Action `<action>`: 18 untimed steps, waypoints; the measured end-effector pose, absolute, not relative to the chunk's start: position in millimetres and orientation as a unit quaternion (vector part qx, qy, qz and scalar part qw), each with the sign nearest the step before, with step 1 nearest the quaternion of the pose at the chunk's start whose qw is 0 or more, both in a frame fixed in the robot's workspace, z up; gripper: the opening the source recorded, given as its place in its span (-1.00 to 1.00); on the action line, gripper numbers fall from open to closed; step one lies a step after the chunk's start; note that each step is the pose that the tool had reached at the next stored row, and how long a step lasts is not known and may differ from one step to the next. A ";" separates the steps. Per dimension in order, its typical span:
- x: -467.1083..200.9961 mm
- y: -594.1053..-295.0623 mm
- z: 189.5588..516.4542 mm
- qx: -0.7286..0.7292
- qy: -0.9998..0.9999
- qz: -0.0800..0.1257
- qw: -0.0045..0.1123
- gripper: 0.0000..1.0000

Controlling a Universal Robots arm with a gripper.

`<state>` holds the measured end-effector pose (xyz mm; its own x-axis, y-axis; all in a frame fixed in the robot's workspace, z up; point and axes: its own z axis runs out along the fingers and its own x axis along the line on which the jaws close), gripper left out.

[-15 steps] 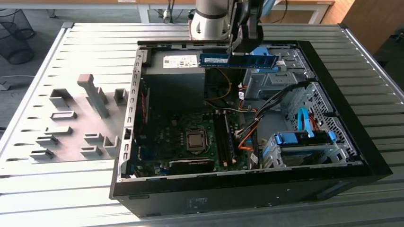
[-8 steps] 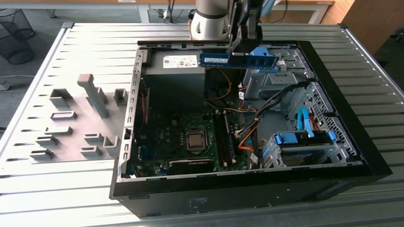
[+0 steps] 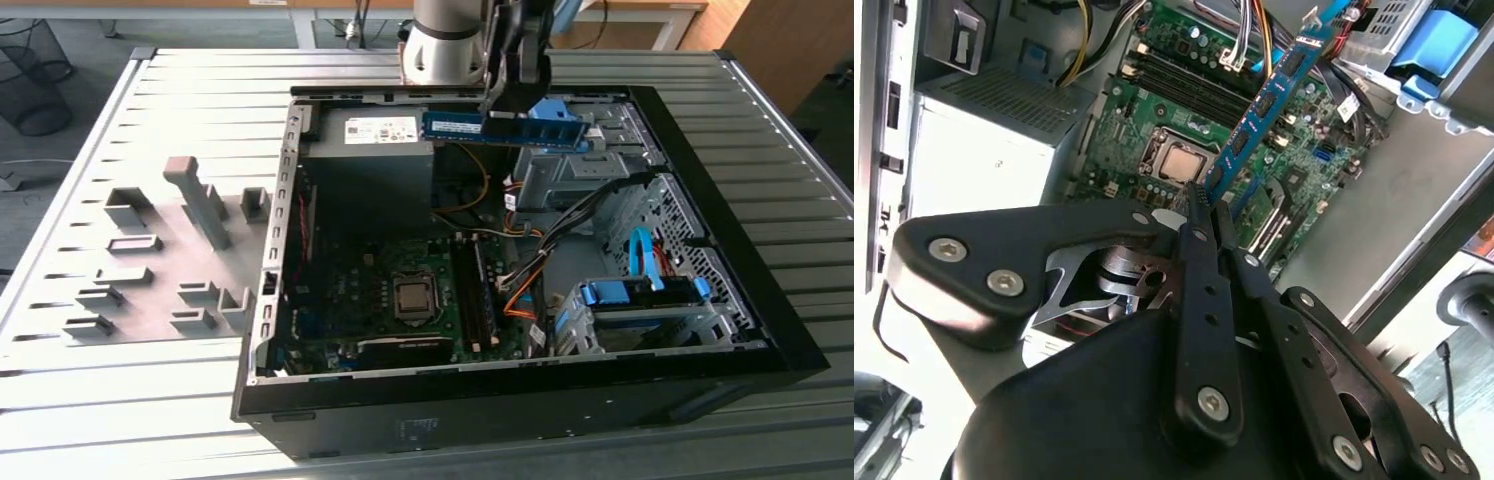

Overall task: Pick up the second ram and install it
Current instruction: 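Insert the second ram into the second slot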

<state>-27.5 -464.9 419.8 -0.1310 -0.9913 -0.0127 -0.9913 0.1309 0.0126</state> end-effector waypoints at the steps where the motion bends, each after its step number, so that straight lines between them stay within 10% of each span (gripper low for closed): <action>1: -27.5 -464.9 419.7 -0.656 0.755 0.009 0.001 -0.73; 18: -27.5 -464.9 419.0 -0.616 0.788 0.009 0.001 -0.73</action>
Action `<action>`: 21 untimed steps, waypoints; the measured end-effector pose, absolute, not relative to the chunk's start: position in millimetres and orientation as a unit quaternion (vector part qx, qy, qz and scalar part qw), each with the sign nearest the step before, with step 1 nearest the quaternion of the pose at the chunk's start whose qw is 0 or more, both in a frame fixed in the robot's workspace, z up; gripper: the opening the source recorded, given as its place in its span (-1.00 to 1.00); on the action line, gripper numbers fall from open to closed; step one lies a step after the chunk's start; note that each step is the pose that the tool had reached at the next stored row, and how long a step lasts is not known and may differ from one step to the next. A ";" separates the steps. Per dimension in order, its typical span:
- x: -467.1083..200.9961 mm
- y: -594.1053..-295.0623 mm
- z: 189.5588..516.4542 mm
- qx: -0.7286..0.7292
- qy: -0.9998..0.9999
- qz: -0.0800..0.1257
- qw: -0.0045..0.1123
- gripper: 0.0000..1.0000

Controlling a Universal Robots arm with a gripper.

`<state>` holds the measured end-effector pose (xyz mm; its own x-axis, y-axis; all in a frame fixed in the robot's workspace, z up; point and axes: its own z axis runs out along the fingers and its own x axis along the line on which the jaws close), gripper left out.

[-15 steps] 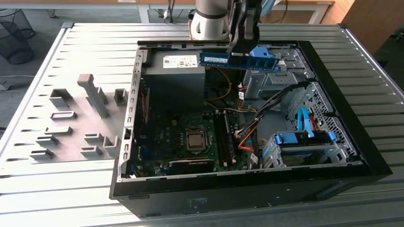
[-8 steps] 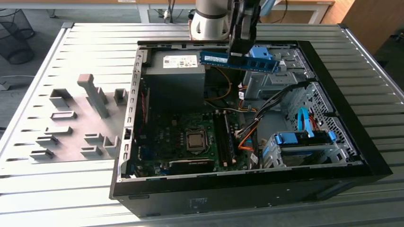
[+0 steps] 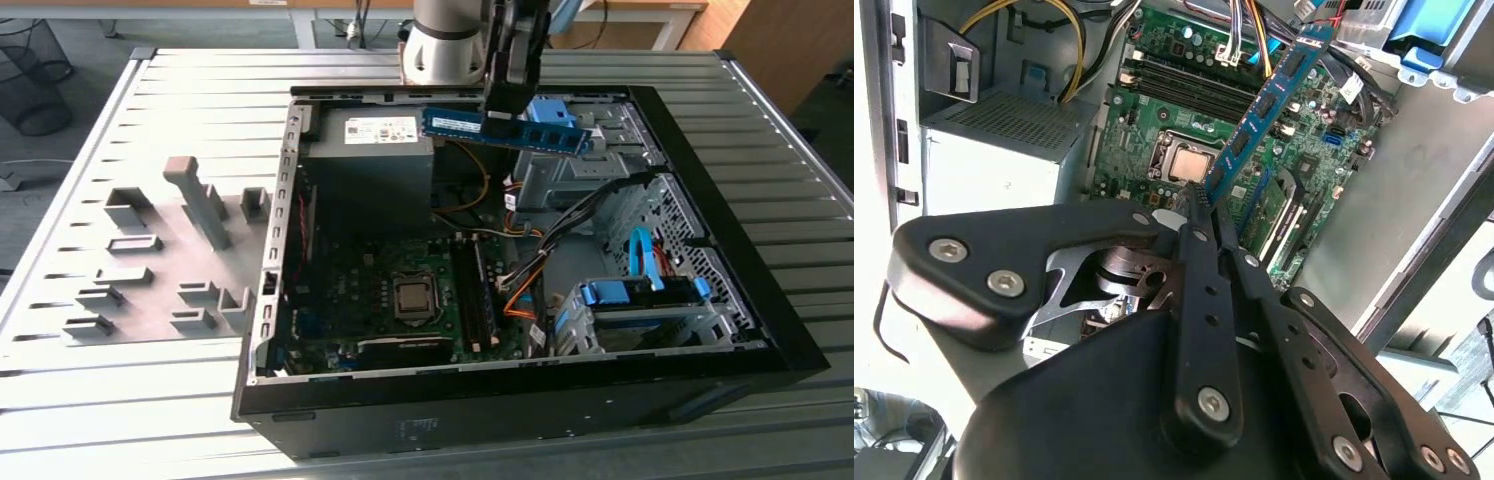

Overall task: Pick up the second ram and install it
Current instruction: 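Insert the second ram into the second slot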

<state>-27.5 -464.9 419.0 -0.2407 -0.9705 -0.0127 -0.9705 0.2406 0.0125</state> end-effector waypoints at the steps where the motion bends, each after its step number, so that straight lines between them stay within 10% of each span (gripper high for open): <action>1: -27.5 -464.9 419.0 -0.616 0.788 0.009 0.001 -0.73; 21: -27.5 -464.9 418.4 -0.560 0.829 0.009 0.002 -0.73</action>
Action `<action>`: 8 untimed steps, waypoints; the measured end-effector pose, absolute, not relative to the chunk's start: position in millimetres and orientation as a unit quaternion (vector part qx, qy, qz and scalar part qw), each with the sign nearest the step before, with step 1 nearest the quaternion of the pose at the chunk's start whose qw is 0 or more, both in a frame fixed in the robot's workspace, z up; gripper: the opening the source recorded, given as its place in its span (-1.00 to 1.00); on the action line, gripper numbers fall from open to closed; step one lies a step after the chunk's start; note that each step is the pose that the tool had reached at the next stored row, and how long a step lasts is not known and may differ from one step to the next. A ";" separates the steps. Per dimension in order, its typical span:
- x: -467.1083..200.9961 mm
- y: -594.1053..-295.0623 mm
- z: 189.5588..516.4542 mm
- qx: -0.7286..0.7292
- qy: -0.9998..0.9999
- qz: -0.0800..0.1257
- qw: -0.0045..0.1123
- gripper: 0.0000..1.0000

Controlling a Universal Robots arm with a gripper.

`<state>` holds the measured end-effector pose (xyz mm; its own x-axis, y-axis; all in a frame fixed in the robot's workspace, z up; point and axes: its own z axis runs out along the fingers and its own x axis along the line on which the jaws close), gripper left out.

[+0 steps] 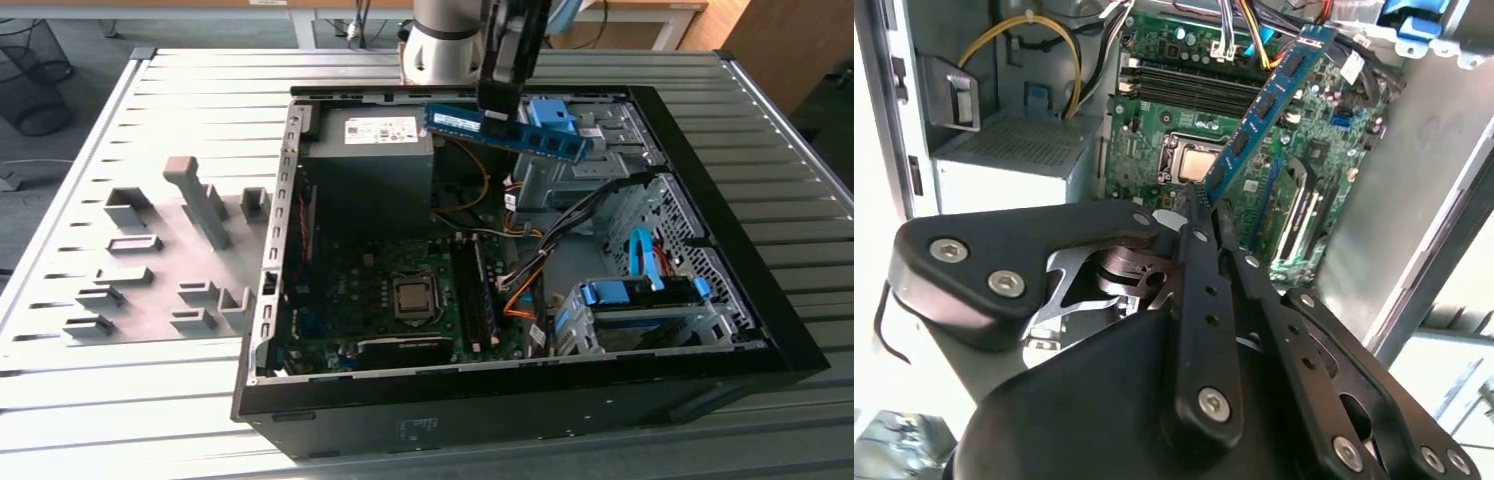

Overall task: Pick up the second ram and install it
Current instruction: 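Insert the second ram into the second slot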

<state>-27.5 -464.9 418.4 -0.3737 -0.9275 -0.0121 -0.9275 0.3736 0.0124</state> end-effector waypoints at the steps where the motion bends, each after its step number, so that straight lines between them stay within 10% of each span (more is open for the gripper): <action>1: -27.5 -464.9 418.3 -0.554 0.833 0.009 0.002 -0.73; 8: -27.4 -464.9 417.8 -0.521 0.854 0.008 0.002 -0.73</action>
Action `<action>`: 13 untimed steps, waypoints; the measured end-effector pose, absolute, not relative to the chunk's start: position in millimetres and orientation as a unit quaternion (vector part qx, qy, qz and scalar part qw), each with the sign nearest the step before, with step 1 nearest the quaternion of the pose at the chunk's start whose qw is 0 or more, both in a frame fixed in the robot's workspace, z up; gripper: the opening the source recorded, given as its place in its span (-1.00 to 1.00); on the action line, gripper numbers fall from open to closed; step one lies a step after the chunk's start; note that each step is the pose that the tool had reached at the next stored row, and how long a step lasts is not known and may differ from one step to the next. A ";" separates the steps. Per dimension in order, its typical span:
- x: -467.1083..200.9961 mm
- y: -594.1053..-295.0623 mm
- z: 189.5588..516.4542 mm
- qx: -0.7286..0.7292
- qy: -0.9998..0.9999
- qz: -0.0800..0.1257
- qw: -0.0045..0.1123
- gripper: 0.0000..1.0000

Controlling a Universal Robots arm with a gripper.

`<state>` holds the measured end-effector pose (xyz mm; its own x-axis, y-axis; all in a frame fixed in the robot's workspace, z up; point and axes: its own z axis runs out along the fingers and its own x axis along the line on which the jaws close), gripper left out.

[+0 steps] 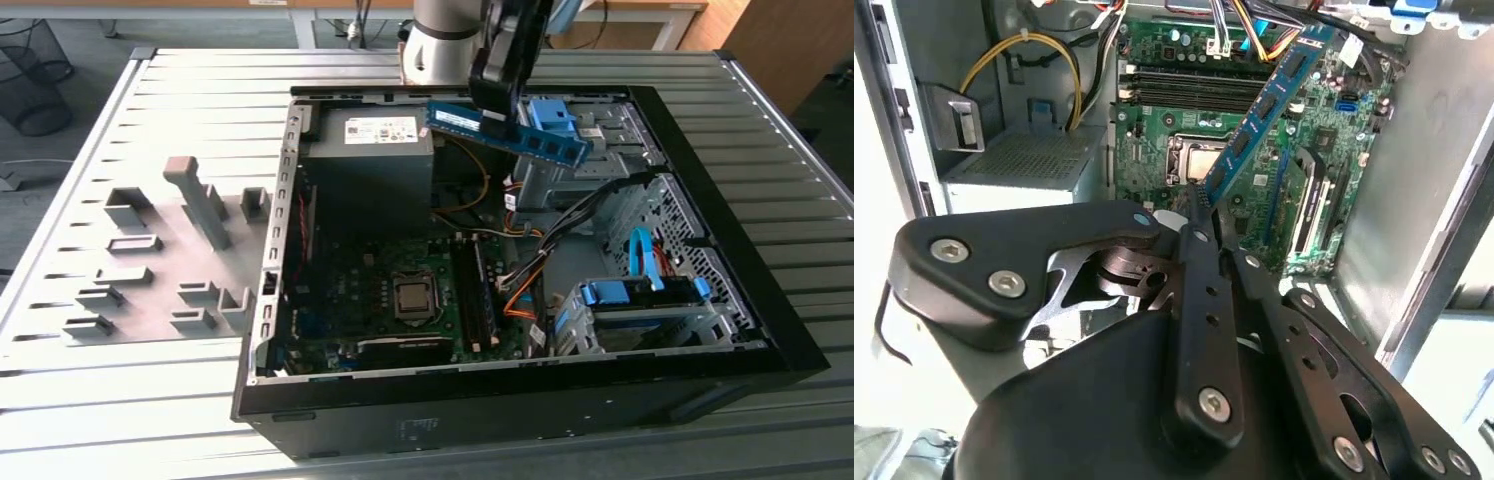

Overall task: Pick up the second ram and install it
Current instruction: 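Insert the second ram into the second slot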

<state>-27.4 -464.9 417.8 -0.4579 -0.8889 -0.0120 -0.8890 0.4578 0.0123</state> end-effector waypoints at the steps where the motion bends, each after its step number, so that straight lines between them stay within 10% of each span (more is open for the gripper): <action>1: -27.4 -464.9 417.7 -0.517 0.856 0.008 0.002 -0.73; 13: -27.5 -464.9 417.4 -0.503 0.864 0.008 0.002 -0.73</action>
<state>-27.5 -464.9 417.4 -0.4941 -0.8693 -0.0119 -0.8694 0.4940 0.0123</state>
